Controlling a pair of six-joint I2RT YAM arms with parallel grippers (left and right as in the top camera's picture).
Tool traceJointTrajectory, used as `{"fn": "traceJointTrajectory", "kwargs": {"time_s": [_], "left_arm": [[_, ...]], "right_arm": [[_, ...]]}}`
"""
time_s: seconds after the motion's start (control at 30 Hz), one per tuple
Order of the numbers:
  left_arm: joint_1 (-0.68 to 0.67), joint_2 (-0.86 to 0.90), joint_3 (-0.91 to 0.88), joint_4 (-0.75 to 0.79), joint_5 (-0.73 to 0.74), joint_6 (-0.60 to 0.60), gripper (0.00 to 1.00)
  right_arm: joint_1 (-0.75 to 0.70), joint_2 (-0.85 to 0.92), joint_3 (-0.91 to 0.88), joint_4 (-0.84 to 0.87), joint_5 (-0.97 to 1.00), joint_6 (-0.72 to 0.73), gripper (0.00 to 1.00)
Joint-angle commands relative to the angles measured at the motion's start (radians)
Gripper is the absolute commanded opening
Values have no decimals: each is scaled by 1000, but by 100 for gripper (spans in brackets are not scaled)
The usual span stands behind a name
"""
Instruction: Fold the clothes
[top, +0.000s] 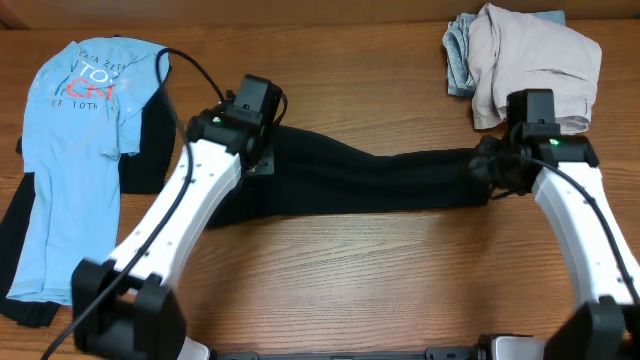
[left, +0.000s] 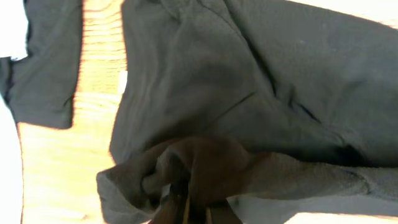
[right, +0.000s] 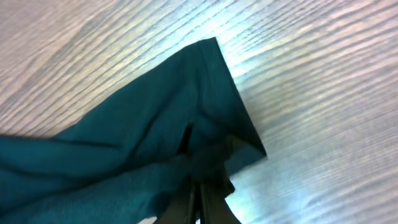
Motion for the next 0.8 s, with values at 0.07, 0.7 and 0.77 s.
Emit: {"fn": "traceJointTrajectory", "kwargs": {"time_s": [0.07, 0.7, 0.77], "left_arm": [[5, 111, 21, 87, -34, 69, 17], [137, 198, 344, -85, 58, 155, 100], [144, 198, 416, -143, 93, 187, 100]], "right_arm": [[-5, 108, 16, 79, 13, -27, 4], [-88, 241, 14, 113, -153, -257, 100], [-87, 258, 14, 109, -170, -273, 100]]}}
